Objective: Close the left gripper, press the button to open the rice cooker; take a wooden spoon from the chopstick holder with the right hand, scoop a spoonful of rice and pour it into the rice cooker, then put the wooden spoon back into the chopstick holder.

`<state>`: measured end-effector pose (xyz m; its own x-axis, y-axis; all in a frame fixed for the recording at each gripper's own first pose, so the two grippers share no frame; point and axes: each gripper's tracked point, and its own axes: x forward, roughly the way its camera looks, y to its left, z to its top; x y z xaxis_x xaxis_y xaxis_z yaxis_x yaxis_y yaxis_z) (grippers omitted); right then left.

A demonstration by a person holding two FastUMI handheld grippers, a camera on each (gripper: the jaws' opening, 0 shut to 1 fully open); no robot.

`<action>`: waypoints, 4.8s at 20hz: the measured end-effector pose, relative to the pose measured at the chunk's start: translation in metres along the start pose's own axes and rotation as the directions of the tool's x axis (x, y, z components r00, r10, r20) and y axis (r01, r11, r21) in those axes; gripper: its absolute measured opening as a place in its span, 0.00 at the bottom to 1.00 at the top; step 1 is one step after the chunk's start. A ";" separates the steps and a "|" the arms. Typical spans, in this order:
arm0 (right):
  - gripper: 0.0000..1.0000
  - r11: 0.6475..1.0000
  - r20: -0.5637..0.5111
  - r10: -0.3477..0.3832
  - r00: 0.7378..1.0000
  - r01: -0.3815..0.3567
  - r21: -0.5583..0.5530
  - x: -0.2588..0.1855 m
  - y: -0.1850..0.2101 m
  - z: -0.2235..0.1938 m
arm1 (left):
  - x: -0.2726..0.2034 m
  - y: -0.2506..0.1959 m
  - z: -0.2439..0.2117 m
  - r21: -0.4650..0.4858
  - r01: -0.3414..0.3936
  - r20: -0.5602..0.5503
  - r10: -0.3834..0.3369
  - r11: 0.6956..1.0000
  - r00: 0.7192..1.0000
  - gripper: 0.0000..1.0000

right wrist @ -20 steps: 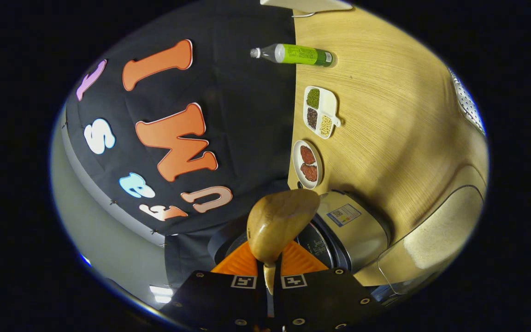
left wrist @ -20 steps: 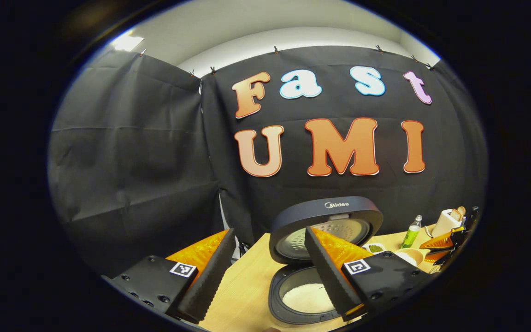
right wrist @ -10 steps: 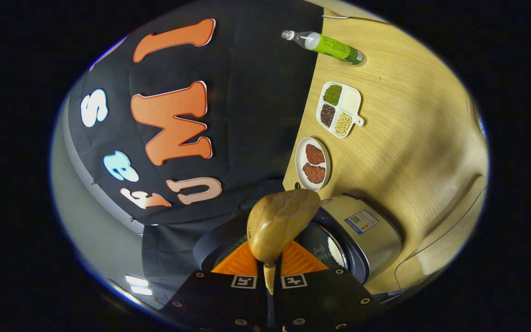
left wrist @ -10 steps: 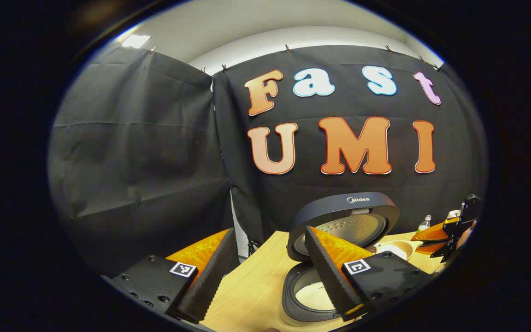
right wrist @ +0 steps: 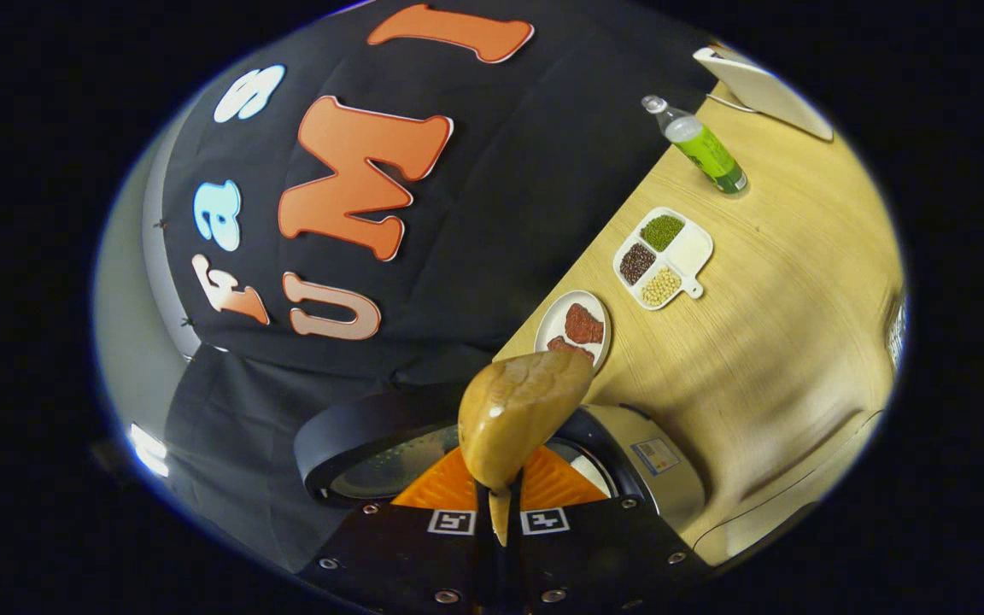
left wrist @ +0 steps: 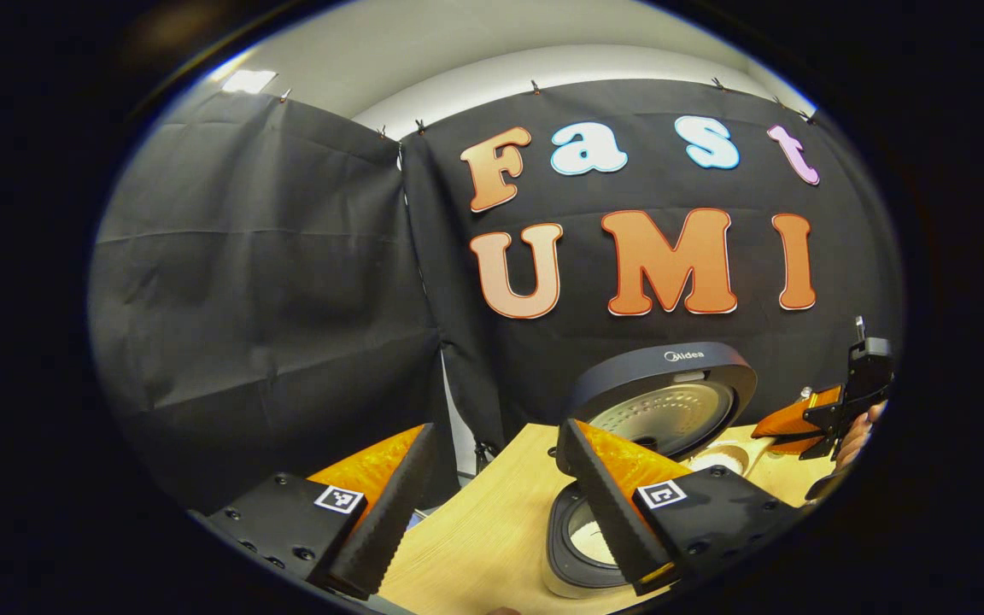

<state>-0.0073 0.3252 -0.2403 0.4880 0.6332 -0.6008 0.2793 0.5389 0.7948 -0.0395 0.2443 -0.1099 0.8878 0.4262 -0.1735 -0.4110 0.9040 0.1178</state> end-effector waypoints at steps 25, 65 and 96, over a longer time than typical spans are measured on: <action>0.05 0.815 0.181 0.010 0.983 0.097 -0.571 0.012 0.031 -0.020 | 0.002 0.021 -0.018 -0.028 -0.011 -0.040 0.010 1.000 0.999 0.94; 0.05 0.669 0.265 0.055 0.963 0.161 -0.725 -0.106 -0.023 0.052 | -0.017 -0.055 -0.005 0.005 0.074 -0.048 -0.073 0.997 0.996 0.95; 0.08 0.743 0.333 -0.481 0.811 0.578 -0.336 -0.191 -0.292 0.106 | -0.049 -0.150 -0.004 0.066 0.200 -0.086 -0.194 0.978 0.977 0.95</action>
<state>-0.0943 -0.0118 -0.3485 0.5372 0.0695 -0.8406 0.2122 0.9534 0.2144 -0.0221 0.0881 -0.1226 0.9295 0.2435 -0.2770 -0.2103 0.9669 0.1444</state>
